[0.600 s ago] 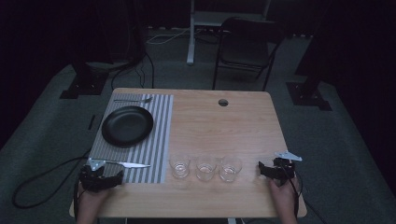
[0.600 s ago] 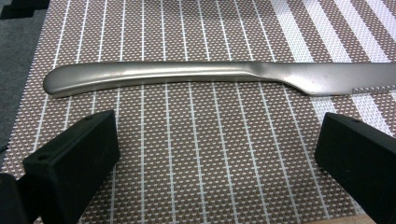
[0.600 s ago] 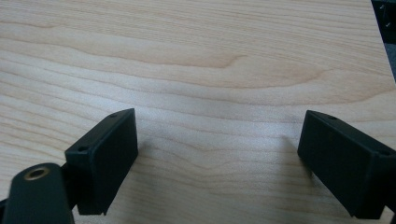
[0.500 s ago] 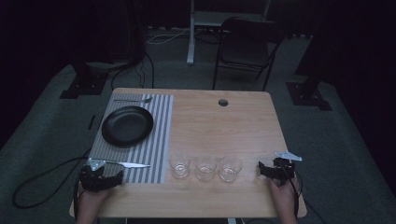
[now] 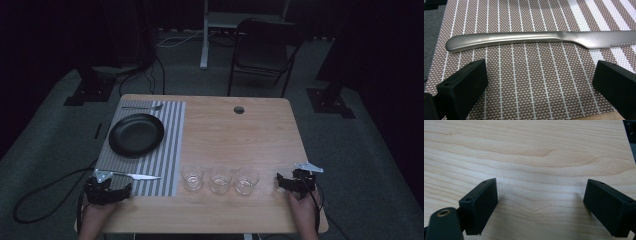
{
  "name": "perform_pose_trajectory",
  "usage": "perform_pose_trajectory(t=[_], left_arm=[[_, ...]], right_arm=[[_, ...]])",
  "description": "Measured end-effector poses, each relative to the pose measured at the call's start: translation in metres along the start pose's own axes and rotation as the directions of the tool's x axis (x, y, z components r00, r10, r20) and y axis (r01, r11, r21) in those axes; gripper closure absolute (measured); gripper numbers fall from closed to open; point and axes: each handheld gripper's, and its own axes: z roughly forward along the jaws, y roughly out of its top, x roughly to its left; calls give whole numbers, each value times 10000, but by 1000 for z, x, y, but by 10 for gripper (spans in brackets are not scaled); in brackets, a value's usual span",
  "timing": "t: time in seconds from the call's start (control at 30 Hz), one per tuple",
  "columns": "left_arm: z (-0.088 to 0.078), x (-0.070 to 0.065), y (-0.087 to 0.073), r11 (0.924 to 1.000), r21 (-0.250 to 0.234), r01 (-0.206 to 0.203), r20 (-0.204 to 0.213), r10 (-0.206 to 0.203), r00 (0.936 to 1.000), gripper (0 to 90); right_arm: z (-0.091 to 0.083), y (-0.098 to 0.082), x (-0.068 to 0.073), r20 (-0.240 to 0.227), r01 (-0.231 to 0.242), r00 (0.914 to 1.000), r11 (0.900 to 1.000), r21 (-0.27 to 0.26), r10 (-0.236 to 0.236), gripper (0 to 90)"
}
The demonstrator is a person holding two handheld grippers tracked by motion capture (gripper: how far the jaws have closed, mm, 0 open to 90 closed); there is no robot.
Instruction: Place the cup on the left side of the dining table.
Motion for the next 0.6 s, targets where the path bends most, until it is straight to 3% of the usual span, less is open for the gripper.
perform_pose_trajectory(t=[0.6], left_arm=[[-8,-6,-1,9977,166,-653,647,641,9958,10]], right_arm=[[0,0,0,0,-5,10000,10000,1,5,117]])
